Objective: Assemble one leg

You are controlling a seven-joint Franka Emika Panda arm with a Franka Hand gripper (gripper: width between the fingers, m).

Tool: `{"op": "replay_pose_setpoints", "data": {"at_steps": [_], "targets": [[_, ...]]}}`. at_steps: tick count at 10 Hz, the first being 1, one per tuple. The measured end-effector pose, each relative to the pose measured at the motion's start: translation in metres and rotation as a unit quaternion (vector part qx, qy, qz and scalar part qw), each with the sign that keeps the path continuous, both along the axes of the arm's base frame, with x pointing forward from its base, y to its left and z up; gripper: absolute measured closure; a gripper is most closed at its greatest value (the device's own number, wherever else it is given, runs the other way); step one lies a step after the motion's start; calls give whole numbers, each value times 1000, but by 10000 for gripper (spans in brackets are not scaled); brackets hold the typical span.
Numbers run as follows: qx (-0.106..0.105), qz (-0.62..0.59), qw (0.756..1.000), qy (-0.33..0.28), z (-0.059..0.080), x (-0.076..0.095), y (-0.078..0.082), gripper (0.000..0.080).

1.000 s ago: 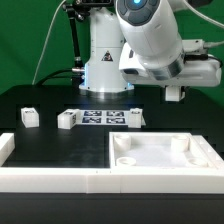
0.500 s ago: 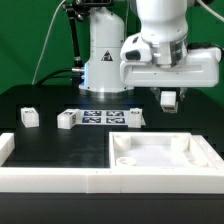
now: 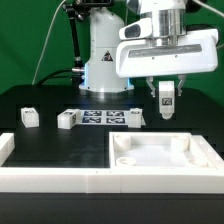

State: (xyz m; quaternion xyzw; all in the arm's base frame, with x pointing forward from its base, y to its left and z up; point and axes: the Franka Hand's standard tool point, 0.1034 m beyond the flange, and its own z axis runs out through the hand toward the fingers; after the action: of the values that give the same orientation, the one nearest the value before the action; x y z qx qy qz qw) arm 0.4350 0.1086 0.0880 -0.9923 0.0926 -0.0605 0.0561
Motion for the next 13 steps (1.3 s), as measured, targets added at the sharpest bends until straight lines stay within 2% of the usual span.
{"op": "replay_pose_setpoints", "data": {"at_steps": [1,3,4,6,8,12,13], "targets": [[-1,4,1000,-13,-2,-5,3,511],[0,5,1000,-9,-2,-3,2,511],[-8,44,999,-16,-4,0,2,511],[-27,110,993,-35,6,23,-7,511],[-31,135,990,-38,14,39,-5,511],[-31,132,989,-58,12,39,-6,511],[-30,129,986,-101,17,47,-4,511]]}}
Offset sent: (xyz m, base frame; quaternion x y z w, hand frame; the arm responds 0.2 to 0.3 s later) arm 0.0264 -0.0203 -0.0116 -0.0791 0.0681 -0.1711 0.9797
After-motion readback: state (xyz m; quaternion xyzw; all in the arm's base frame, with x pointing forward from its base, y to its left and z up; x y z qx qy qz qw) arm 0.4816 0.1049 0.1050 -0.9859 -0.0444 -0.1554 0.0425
